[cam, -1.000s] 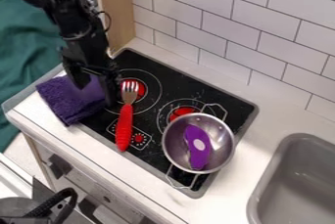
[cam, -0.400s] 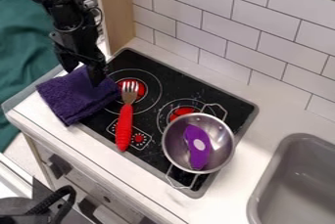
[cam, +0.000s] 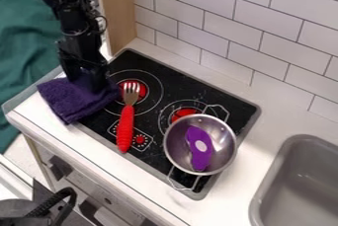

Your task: Move the purple cloth top left corner

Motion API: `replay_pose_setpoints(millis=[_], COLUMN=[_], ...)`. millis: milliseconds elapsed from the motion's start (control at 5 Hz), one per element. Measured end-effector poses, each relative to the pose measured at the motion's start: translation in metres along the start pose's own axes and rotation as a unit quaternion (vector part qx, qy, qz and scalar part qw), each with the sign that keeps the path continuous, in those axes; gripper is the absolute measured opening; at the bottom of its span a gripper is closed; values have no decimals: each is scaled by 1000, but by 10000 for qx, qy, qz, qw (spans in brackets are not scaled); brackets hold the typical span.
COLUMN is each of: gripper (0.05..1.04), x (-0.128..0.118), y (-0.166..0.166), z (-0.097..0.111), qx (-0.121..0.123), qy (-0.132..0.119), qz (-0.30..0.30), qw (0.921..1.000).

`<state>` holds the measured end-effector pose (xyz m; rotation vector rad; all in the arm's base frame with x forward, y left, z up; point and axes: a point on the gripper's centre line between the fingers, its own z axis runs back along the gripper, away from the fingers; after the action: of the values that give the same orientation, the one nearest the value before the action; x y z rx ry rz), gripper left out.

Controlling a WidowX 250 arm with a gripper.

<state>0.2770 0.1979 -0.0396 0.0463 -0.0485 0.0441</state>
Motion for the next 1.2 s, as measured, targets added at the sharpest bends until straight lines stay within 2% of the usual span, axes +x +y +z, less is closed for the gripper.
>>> replay_pose_setpoints(millis=[200,400,600,800,1000,1200], gripper=[1002,1001,1001,1001,998,998], x=[4,19,50,71,101,123], y=[-8,-13,-29,-43,-76,-121], z=[-3,-4,-2,1,5,5], qx=[-252,-396,-440,-287,-87,-59], qy=[-72,-264,-373,-220,-198,-45], qz=[98,282,64,-38,-403,-938], qw=[9996,9985,9983,9993,9990,9956])
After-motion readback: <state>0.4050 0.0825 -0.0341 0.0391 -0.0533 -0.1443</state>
